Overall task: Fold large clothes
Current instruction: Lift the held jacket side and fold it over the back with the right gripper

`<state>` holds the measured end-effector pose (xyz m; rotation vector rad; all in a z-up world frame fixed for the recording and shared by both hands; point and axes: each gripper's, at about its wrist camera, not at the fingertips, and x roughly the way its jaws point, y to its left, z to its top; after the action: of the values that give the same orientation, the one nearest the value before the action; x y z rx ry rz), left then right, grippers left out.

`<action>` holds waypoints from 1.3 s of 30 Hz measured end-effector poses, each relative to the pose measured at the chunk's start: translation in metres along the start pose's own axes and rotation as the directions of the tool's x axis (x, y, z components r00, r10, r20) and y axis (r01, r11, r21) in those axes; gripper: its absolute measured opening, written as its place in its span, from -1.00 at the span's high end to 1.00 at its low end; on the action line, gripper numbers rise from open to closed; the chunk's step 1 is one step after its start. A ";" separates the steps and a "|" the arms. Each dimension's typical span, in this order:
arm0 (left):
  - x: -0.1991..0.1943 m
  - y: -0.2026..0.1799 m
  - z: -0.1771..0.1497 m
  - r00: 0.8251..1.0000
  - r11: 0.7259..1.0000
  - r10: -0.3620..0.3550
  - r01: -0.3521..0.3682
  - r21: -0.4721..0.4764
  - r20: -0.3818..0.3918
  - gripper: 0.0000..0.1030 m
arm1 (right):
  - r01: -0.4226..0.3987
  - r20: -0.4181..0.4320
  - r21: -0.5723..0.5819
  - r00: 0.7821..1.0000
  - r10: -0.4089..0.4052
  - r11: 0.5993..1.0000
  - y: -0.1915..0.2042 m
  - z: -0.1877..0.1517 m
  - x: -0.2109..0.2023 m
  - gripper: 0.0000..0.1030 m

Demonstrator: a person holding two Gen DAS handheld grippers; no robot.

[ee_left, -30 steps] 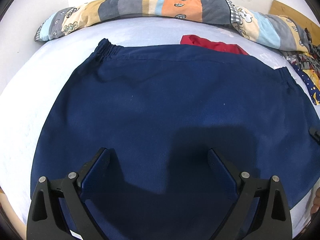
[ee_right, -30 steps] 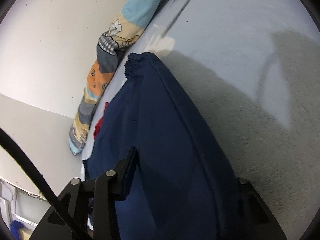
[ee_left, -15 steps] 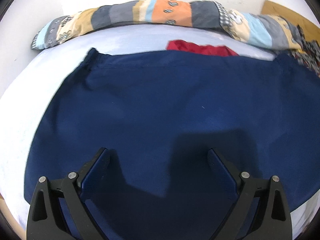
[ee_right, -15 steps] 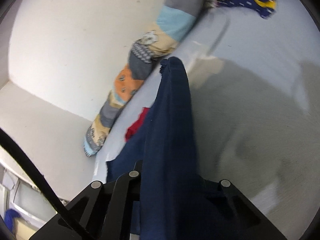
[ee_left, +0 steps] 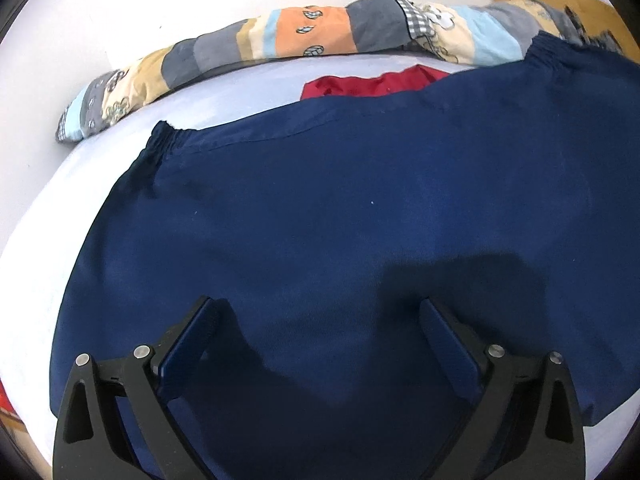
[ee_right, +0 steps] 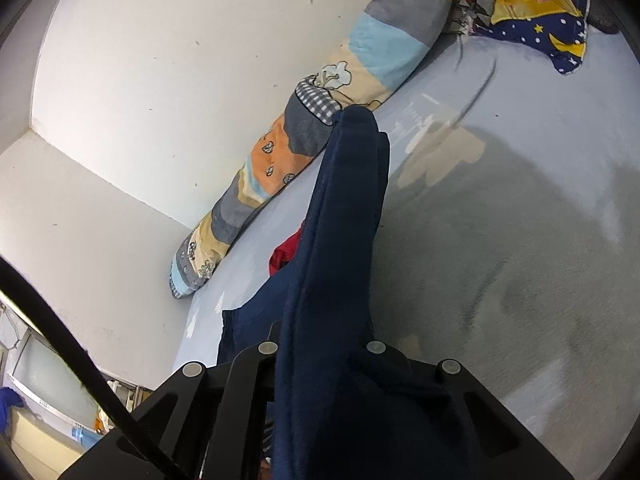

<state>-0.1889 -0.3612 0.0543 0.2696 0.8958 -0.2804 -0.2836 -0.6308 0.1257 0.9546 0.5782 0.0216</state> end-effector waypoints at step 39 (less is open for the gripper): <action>-0.013 0.006 -0.040 0.987 0.997 -0.055 0.046 0.065 0.150 -0.79 | -0.054 -0.063 -0.135 0.997 0.046 0.989 0.108 -0.017 0.018 0.73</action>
<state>-0.2238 -0.3402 0.0415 0.2784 0.7450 -0.3711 -0.2512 -0.5489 0.1936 0.8367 0.5999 0.1332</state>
